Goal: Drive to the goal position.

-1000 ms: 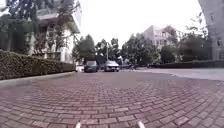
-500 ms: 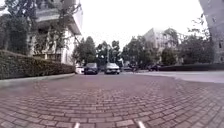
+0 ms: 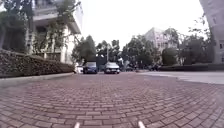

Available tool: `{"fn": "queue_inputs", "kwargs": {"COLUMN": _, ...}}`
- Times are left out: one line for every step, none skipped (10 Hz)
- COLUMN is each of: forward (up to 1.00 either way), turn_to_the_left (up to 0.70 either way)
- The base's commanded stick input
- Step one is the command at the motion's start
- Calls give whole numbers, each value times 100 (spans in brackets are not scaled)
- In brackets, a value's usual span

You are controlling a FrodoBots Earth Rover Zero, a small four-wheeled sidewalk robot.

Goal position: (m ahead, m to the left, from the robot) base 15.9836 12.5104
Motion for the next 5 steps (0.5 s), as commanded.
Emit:
{"fn": "queue_inputs", "kwargs": {"forward": 70, "turn_to_the_left": -14}}
{"fn": "queue_inputs", "kwargs": {"forward": 70, "turn_to_the_left": -14}}
{"fn": "queue_inputs", "kwargs": {"forward": 70, "turn_to_the_left": -14}}
{"fn": "queue_inputs", "kwargs": {"forward": 70, "turn_to_the_left": -14}}
{"fn": "queue_inputs", "kwargs": {"forward": 70, "turn_to_the_left": -14}}
